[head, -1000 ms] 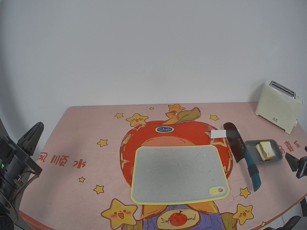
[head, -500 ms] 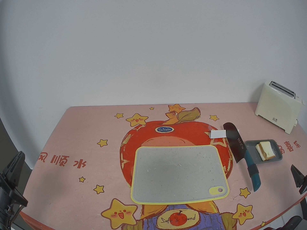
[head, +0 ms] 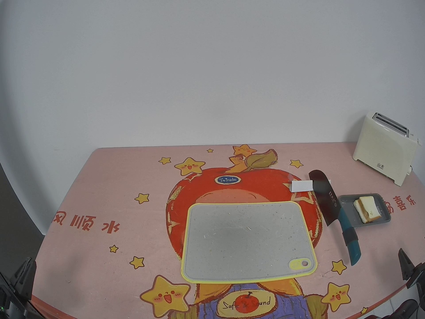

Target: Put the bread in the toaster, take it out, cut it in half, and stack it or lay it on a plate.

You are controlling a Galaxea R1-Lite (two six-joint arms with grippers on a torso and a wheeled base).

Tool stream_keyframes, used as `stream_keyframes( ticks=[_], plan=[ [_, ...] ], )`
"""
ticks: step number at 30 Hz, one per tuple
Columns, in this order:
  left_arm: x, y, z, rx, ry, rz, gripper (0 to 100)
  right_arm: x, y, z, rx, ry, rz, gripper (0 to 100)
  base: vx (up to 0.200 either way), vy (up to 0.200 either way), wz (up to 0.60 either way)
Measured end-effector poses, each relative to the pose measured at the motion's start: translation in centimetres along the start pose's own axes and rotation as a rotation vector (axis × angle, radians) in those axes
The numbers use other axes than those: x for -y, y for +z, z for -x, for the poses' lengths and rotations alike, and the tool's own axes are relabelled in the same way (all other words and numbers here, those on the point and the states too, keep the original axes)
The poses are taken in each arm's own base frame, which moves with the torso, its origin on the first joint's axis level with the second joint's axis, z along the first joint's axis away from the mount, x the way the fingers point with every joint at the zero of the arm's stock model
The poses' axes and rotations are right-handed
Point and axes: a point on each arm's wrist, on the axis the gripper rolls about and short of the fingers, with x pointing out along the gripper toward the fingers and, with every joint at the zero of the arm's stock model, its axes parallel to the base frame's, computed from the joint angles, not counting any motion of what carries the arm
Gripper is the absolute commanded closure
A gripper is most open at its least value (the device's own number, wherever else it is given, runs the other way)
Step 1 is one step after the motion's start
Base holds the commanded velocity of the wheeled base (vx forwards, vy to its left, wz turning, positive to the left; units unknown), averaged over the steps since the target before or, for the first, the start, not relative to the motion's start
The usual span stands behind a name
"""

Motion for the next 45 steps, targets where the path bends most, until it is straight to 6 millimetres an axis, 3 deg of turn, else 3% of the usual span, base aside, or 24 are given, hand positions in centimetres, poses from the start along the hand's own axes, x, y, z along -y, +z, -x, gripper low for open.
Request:
stream_keyframes(
  ticks=[7,16,24,27,34,41,45],
  plan=[
    [0.1,-0.2,0.6,0.034,-0.002,-0.012,100,0.0,-0.7,0.8,0.077,0.098,-0.016,0,0.000,0.000,0.00],
    [0.2,-2.3,0.9,-0.147,-0.017,-0.009,100,0.0,-1.5,1.9,0.197,0.201,-0.039,0,0.000,0.000,0.00],
    [0.2,-2.3,0.9,-0.150,-0.008,0.069,100,-0.4,-2.4,1.6,0.254,0.332,-0.038,0,0.000,0.000,0.00],
    [0.0,-2.3,0.9,-0.151,0.084,0.062,100,-0.4,-2.6,1.6,0.248,0.307,-0.048,0,0.000,0.000,0.00],
    [-0.3,-2.5,1.0,-0.166,0.222,0.054,100,-0.3,-2.9,1.5,0.212,0.045,-0.095,0,0.000,0.000,0.00],
    [0.0,-2.5,1.2,-0.147,0.307,0.042,100,-0.5,-2.8,1.6,0.210,0.015,-0.097,0,0.000,0.000,0.00],
    [0.2,-2.7,1.3,-0.146,0.246,0.012,100,-0.5,-2.9,1.7,0.228,0.020,-0.088,0,0.000,0.000,0.00]
  ],
)
